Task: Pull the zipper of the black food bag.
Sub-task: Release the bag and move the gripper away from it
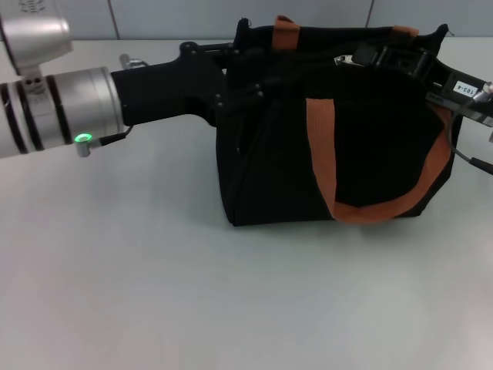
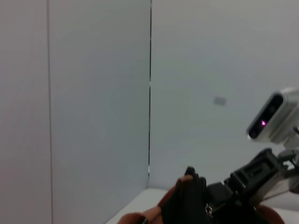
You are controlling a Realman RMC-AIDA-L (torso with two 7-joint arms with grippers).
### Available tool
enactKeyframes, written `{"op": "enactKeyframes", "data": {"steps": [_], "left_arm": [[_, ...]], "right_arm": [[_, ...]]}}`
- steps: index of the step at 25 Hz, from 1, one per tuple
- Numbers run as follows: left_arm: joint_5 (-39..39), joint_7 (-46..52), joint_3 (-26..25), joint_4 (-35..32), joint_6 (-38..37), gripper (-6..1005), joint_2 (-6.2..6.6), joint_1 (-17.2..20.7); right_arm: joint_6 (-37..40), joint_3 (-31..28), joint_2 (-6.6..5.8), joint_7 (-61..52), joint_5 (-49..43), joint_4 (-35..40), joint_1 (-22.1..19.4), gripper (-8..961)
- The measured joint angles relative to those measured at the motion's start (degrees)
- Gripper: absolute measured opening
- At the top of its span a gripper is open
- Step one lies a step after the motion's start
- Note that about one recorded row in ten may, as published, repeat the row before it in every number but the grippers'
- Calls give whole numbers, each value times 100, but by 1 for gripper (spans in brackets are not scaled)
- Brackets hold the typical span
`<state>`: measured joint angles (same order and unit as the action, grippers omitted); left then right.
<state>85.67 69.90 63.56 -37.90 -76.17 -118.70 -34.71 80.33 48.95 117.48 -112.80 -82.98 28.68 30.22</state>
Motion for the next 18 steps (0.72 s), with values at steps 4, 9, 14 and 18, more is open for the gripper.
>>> {"op": "enactKeyframes", "data": {"steps": [4, 9, 14, 18], "left_arm": [[102, 56, 44, -75, 35, 435, 20, -53], [452, 296, 44, -267, 146, 611, 21, -102], [553, 363, 40, -280, 296, 632, 15, -124], [631, 628, 39, -298, 449, 626, 21, -167]], "right_arm": [[2, -7, 2, 10, 0, 0, -3, -1], [5, -15, 13, 84, 12, -1, -4, -1], [8, -20, 28, 134, 31, -3, 1, -1], [10, -40, 45, 153, 39, -3, 1, -1]]}}
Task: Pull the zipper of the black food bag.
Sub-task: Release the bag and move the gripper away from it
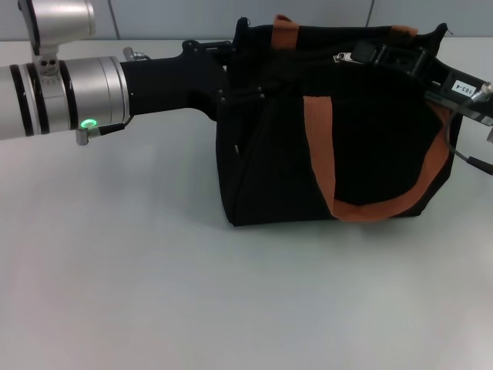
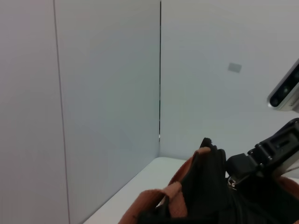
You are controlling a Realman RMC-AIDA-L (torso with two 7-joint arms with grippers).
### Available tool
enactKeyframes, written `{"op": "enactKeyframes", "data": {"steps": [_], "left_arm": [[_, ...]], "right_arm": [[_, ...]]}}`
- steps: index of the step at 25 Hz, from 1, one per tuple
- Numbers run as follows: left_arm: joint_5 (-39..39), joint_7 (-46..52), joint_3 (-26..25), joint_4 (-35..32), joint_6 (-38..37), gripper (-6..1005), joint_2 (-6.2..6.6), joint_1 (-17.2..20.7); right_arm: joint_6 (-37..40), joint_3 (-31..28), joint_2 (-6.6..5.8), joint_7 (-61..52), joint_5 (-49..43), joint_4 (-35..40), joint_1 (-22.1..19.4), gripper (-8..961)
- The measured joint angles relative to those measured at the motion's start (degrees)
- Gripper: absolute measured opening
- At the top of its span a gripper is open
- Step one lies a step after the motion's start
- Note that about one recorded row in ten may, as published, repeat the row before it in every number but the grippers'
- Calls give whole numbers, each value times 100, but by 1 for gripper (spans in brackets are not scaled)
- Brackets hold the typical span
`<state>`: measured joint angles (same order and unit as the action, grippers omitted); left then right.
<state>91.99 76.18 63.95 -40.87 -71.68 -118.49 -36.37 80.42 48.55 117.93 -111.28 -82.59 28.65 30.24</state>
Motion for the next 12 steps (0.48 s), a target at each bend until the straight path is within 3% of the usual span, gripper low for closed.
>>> {"op": "enactKeyframes", "data": {"steps": [12], "left_arm": [[21, -349, 1, -29, -24, 419, -25, 36]], "right_arm": [[-8, -4, 2, 35, 7, 1, 9, -1]]}}
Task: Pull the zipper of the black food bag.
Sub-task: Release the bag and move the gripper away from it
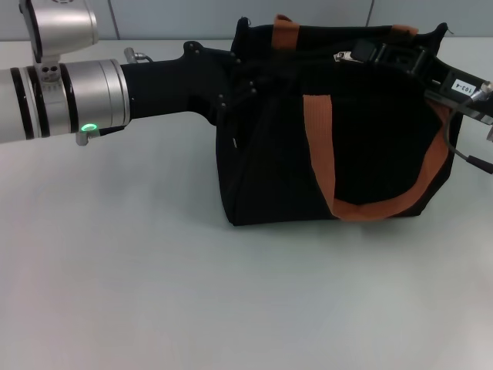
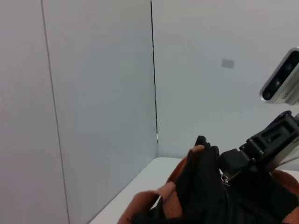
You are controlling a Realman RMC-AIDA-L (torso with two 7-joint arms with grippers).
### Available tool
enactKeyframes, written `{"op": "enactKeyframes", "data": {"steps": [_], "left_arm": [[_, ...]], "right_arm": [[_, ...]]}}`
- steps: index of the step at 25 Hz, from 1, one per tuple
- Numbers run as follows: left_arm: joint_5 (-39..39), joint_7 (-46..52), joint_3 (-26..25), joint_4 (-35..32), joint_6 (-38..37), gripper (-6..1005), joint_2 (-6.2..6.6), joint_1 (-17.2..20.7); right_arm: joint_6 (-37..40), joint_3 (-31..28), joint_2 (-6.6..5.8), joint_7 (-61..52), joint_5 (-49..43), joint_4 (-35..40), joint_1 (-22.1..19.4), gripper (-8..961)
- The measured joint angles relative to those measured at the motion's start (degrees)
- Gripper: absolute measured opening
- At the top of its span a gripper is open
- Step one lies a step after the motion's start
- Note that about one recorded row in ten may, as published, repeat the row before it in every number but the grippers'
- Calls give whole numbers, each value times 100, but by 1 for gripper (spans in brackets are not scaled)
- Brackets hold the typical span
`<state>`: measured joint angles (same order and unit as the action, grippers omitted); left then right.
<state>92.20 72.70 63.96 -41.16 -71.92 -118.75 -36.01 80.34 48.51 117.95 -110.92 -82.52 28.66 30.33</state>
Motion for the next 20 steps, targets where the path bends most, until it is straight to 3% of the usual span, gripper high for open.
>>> {"op": "enactKeyframes", "data": {"steps": [6, 8, 20], "left_arm": [[-34, -70, 3, 5, 6, 283, 0, -1], [-40, -179, 3, 11, 48, 89, -7, 2], [-448, -279, -45, 88, 378, 36, -19, 113]], "right_arm": [[-28, 1, 0, 22, 0, 7, -1, -2], [-39, 1, -2, 30, 0, -3, -9, -2], [-39, -135, -41, 36, -11, -5, -87, -1]]}}
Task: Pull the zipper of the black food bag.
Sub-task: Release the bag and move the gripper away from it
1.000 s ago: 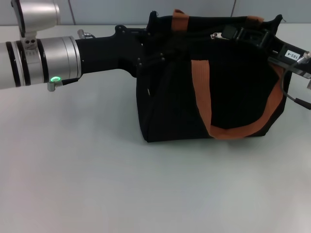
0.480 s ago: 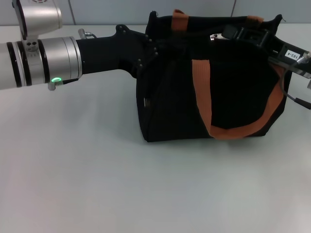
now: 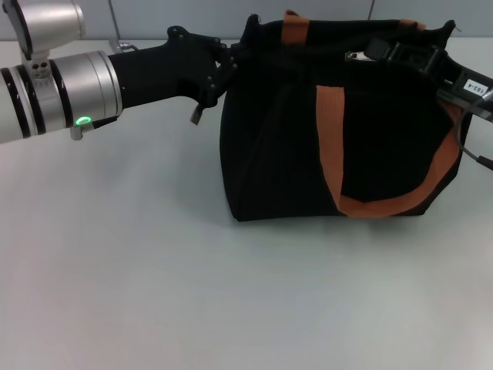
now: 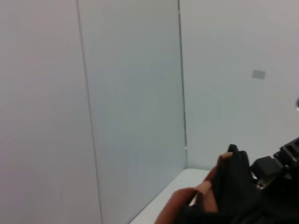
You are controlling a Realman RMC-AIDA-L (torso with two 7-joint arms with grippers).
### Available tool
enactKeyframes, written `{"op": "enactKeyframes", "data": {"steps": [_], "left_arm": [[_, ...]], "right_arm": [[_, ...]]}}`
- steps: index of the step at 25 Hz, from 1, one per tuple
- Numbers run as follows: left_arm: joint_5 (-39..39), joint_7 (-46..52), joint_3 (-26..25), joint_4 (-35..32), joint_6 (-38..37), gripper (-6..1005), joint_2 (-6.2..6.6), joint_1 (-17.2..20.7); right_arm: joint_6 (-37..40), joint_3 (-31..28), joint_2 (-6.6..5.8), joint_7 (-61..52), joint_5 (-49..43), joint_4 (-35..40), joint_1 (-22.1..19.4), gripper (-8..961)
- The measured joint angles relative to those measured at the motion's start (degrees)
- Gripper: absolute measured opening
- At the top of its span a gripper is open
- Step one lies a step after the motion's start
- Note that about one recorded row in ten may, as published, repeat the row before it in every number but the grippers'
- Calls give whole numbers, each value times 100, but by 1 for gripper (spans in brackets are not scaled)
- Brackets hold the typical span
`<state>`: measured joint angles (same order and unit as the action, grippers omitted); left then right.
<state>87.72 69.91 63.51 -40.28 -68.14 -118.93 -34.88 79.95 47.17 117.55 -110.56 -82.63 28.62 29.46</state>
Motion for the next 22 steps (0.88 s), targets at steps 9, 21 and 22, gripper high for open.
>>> {"op": "enactKeyframes", "data": {"steps": [9, 21, 22], "left_arm": [[-64, -4, 5, 3, 140, 32, -7, 26], [-866, -551, 238, 377, 44, 29, -26, 204], [-898, -584, 282, 378, 45, 29, -25, 241]], "right_arm": [[82, -18, -32, -24, 34, -11, -60, -2], [336, -387, -173, -872, 107, -129, 116, -4], [369, -509, -181, -904, 108, -175, 115, -5]]}}
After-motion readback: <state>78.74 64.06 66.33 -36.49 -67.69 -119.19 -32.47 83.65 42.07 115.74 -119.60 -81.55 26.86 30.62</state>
